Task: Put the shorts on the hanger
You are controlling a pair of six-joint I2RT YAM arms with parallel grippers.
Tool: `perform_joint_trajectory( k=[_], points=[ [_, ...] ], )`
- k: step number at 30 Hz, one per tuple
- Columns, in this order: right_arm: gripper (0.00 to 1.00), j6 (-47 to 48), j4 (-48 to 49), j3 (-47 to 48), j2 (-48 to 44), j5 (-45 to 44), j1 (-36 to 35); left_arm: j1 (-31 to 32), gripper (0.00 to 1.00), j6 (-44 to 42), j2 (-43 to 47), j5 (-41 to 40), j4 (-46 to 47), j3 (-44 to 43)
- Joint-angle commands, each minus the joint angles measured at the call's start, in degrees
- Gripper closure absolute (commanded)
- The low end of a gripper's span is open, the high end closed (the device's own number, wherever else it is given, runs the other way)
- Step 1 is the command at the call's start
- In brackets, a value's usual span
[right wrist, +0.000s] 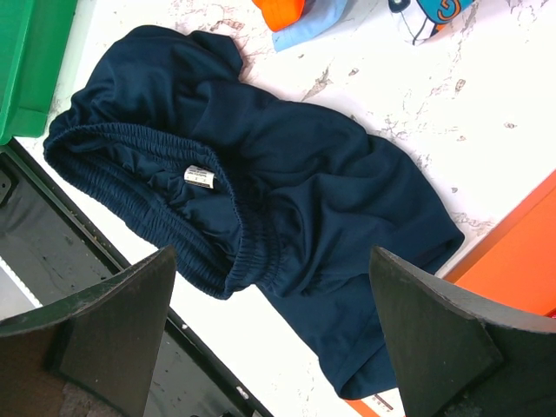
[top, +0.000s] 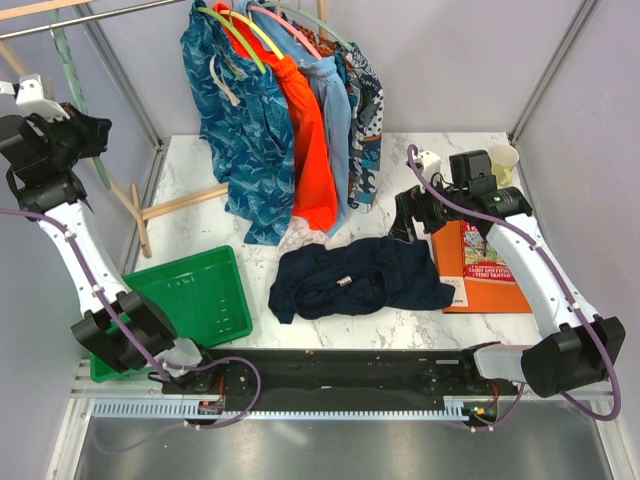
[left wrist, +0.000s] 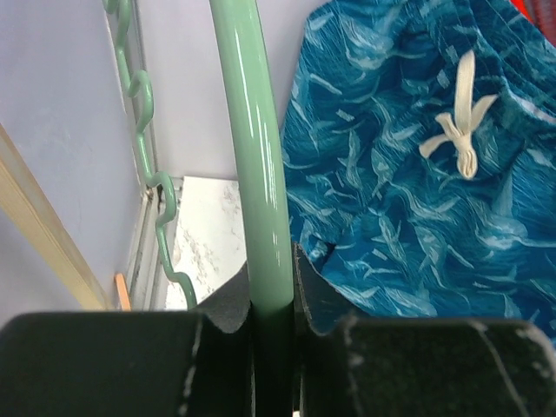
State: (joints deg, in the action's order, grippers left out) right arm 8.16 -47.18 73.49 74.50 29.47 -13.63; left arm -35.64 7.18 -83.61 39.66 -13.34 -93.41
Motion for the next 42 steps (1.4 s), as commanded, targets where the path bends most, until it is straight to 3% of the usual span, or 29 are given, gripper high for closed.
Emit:
perform_joint_trajectory(
  k=[1, 9, 15, 17, 19, 20, 21, 24, 28, 31, 36, 42],
  points=[
    [0.02, -0.2, 1.3, 1.2, -1.6, 0.9, 0.2, 0.0, 0.98, -1.3, 6.6, 2.3, -0.4, 3.0],
    [0.02, -1.1, 1.4, 5.3, 1.1, 0.8, 0.2, 0.0, 0.98, -1.3, 24.8, 0.8, -6.2, 24.0],
    [0.02, -7.1, 6.6, 11.1, 3.8, 3.7, 0.3, 0.0, 0.98, 2.7, 36.8, 2.0, -8.5, 30.7],
    [0.02, -14.3, 8.6, 15.8, 6.7, 6.4, 0.2, 0.0, 0.98, 4.2, 39.0, 8.5, -8.7, 34.1],
    [0.02, -21.8, 17.0, 17.6, 7.8, 11.1, -0.5, 0.1, 0.98, 6.2, 43.3, 13.2, -8.9, 37.0],
    [0.02, -31.4, 21.0, 17.3, 7.9, 11.4, -1.4, 0.4, 0.98, 7.2, 45.4, 12.8, -8.9, 39.9],
    [0.02, -35.2, 30.5, 15.6, 7.5, 10.9, -2.6, 0.5, 0.98, 8.2, 49.0, 12.7, -8.9, 41.3],
    [0.05, -42.5, 45.4, 13.9, 5.7, 3.1, -12.8, 0.6, 0.98, 9.8, 55.3, 12.5, -9.0, 44.8],
    [0.11, -44.0, 49.7, 22.6, 14.1, -9.6, -30.4, 0.6, 0.98, 13.4, 55.2, 12.3, -11.1, 43.8],
    [0.11, -39.1, 49.9, 32.7, 22.6, -13.6, -39.9, 0.7, 0.98, 14.8, 54.8, 11.9, -11.0, 43.2],
    [0.13, -36.9, 50.9, 46.3, 32.8, -19.3, -47.1, 0.7, 0.98, 15.4, 55.0, 12.1, -13.0, 41.6],
    [0.16, -40.3, 52.5, 48.1, 37.8, -22.3, -50.1, 0.8, 0.98, 17.5, 56.4, 13.0, -13.1, 41.5]
  ],
)
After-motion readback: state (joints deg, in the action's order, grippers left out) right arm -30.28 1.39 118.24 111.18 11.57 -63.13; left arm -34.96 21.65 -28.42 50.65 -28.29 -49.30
